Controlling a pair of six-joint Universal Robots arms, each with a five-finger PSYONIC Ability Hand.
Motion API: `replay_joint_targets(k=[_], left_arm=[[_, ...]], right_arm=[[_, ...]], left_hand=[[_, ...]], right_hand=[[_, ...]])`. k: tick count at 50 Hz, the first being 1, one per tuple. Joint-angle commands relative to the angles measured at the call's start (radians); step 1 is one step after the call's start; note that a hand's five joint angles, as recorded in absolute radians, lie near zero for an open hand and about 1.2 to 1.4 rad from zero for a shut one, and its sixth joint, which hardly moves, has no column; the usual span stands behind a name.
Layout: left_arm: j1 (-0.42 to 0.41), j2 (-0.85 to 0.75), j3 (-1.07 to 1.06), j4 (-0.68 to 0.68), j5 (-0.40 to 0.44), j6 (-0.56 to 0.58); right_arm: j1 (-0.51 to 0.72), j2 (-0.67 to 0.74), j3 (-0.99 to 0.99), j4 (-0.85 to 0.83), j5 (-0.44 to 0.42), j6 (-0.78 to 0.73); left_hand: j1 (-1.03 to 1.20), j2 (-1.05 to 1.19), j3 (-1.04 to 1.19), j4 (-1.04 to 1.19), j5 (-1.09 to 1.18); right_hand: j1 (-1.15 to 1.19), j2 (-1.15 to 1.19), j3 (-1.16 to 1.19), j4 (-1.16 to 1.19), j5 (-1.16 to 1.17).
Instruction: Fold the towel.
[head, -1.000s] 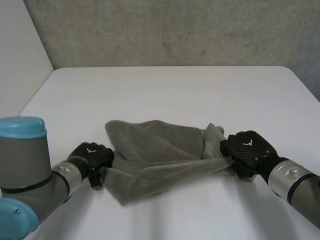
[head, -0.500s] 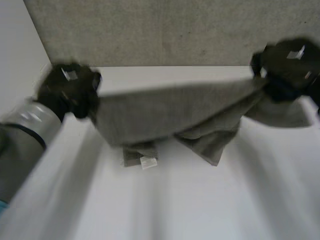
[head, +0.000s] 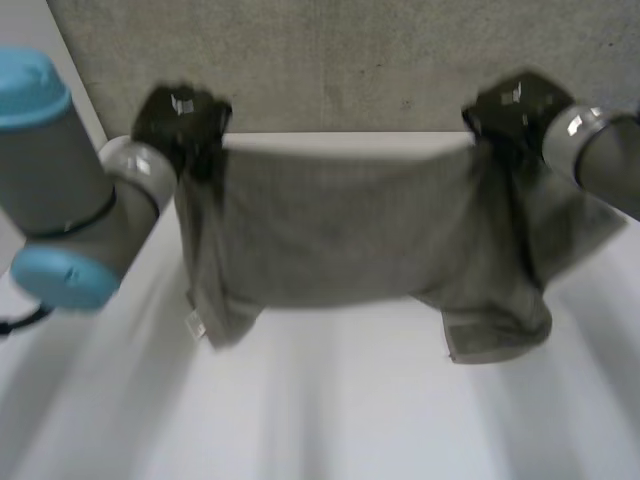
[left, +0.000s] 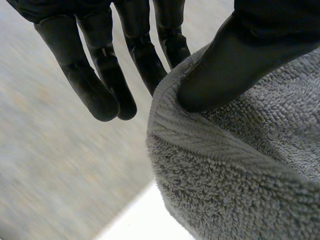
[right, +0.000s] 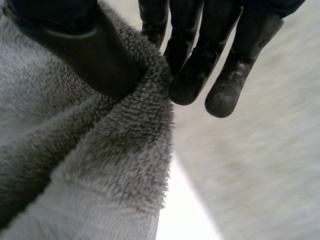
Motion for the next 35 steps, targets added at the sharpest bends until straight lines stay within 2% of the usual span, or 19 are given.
replay_joint_targets(k=[1,3,4,5,7,9,13,15,18,20,22,25,29,35], left_arm=[[0.015,-0.049,0.285,0.144,-0.107,-0.044],[0.009,-0.038,0.282,0.191,-0.139,-0.081],[0.003,-0.015,0.264,0.220,-0.157,-0.123],[0.003,0.019,0.223,0.242,-0.159,-0.169],[0.003,0.019,0.222,0.242,-0.159,-0.170],[0.015,0.109,0.068,0.281,-0.128,-0.267],[0.015,0.135,-0.075,0.321,-0.070,-0.286],[0.026,0.142,-0.226,0.341,-0.007,-0.277],[0.035,0.143,-0.296,0.343,0.016,-0.266],[0.050,0.143,-0.452,0.349,0.051,-0.230],[0.052,0.140,-0.513,0.354,0.057,-0.205],[0.052,0.126,-0.634,0.380,0.060,-0.144],[0.056,0.091,-0.754,0.420,0.060,-0.040],[0.090,0.091,-0.782,0.435,0.060,0.019]], right_arm=[[0.066,0.017,-0.079,-0.485,0.130,0.045],[0.076,-0.108,0.088,-0.658,0.145,0.111],[0.076,-0.109,0.089,-0.658,0.145,0.111],[0.075,-0.166,0.169,-0.696,0.133,0.142],[0.075,-0.206,0.234,-0.703,0.118,0.160],[0.072,-0.228,0.291,-0.689,0.093,0.179],[0.073,-0.241,0.424,-0.553,0.044,0.188],[0.069,-0.241,0.469,-0.505,0.032,0.186],[0.064,-0.241,0.566,-0.447,0.012,0.179],[0.062,-0.239,0.621,-0.445,-0.010,0.174],[0.049,-0.234,0.735,-0.457,-0.069,0.150],[0.015,-0.227,0.834,-0.488,-0.112,0.124],[0.001,-0.205,0.902,-0.526,-0.126,0.117],[-0.008,-0.159,0.940,-0.552,-0.123,0.116]], left_hand=[[-0.041,-0.100,-0.139,-0.125,-0.253],[-0.041,-0.100,-0.139,-0.125,-0.253],[-0.041,-0.100,-0.139,-0.125,-0.253],[-0.041,-0.100,-0.139,-0.125,-0.253],[-0.041,-0.100,-0.139,-0.125,-0.253],[-0.041,-0.100,-0.139,-0.125,-0.253],[-0.041,-0.100,-0.139,-0.125,-0.253],[-0.041,-0.100,-0.139,-0.125,-0.253],[-0.041,-0.100,-0.139,-0.125,-0.253],[-0.041,-0.100,-0.139,-0.125,-0.253],[-0.041,-0.100,-0.139,-0.125,-0.253],[-0.041,-0.100,-0.139,-0.125,-0.253],[-0.041,-0.100,-0.139,-0.125,-0.253],[-0.041,-0.100,-0.139,-0.125,-0.253]], right_hand=[[0.064,0.083,0.063,0.053,0.059],[0.064,0.083,0.063,0.053,0.059],[0.064,0.083,0.063,0.053,0.059],[0.064,0.083,0.063,0.053,0.059],[0.064,0.083,0.063,0.053,0.059],[0.064,0.083,0.063,0.053,0.059],[0.064,0.083,0.063,0.053,0.059],[0.064,0.083,0.063,0.053,0.059],[0.064,0.083,0.063,0.053,0.059],[0.064,0.083,0.063,0.053,0.059],[0.064,0.083,0.063,0.053,0.059],[0.064,0.083,0.063,0.053,0.059],[0.064,0.083,0.063,0.053,0.059],[0.024,0.043,0.023,0.013,0.020]])
